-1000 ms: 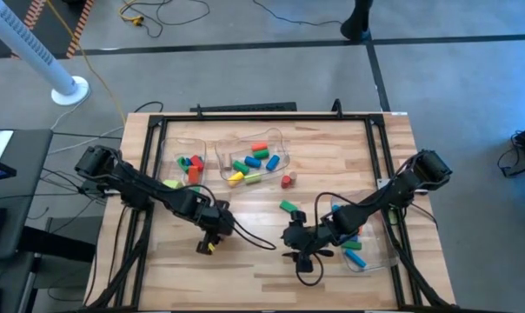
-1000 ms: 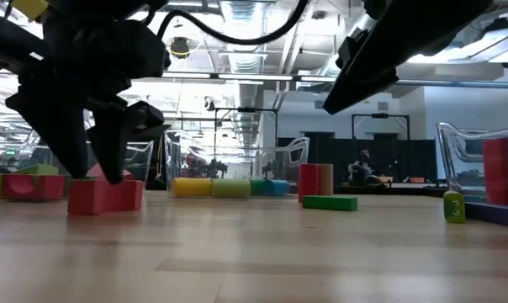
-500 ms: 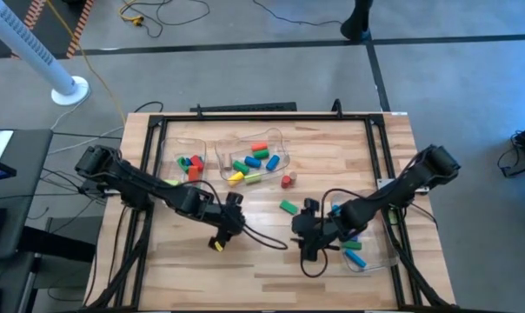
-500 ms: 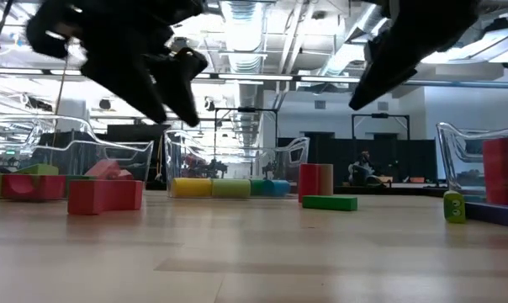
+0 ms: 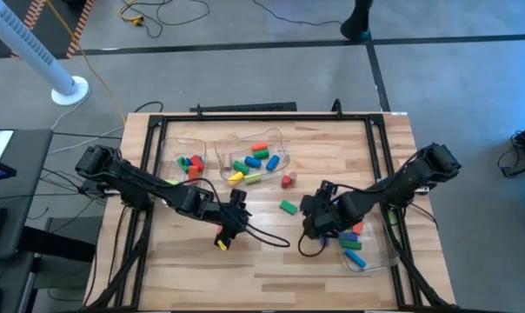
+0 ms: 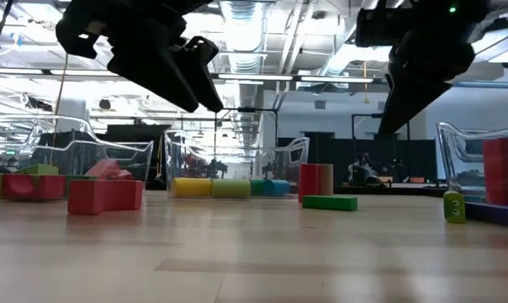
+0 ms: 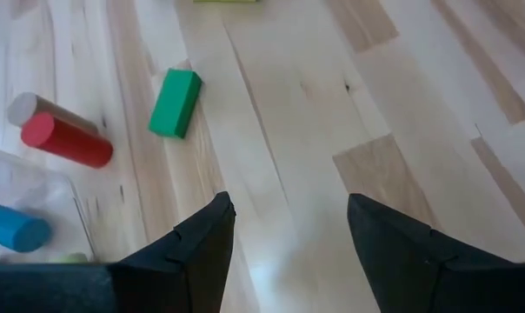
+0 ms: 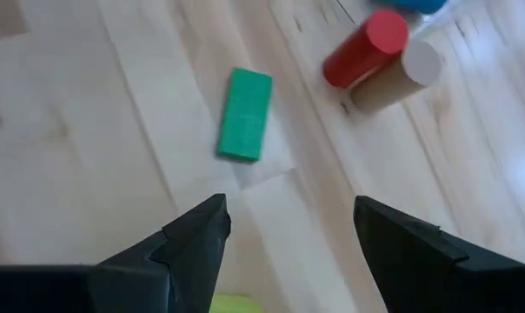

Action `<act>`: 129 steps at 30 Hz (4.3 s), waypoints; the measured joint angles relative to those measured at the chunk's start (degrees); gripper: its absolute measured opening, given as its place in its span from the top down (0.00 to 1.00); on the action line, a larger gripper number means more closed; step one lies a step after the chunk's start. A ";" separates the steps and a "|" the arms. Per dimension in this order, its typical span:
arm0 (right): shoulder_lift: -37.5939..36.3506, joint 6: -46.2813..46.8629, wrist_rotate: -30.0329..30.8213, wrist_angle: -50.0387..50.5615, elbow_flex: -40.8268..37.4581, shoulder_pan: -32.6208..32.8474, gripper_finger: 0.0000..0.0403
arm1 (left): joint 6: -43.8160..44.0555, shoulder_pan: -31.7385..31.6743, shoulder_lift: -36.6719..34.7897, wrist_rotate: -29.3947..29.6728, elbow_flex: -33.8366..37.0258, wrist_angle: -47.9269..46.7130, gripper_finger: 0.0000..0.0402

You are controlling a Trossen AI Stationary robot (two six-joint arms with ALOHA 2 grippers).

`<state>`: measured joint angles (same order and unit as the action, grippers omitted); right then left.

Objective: Sort blocks by size
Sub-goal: Put the green rectangular block into the right transparent bin

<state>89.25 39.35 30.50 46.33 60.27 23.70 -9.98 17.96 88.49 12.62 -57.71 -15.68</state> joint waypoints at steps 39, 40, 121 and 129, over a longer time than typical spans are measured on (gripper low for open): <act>0.09 -12.48 -17.11 -19.02 -7.58 -13.11 0.30 | -13.09 -11.87 1.02 -6.60 7.28 15.07 0.45; 0.09 -12.16 -17.09 -19.28 -7.58 -12.54 0.30 | -12.83 -12.49 1.88 -7.68 7.28 16.44 0.45; 10.43 -7.12 -8.21 -32.00 -8.17 -14.95 0.30 | -8.00 -20.08 20.52 -14.93 2.14 29.61 0.45; 8.58 -6.97 -5.44 -28.07 -7.41 -13.57 0.30 | -7.71 -20.09 20.49 -14.88 2.16 28.73 0.45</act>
<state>97.83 32.38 25.05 18.26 52.86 10.13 -17.69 -2.13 108.98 -2.26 -55.55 13.05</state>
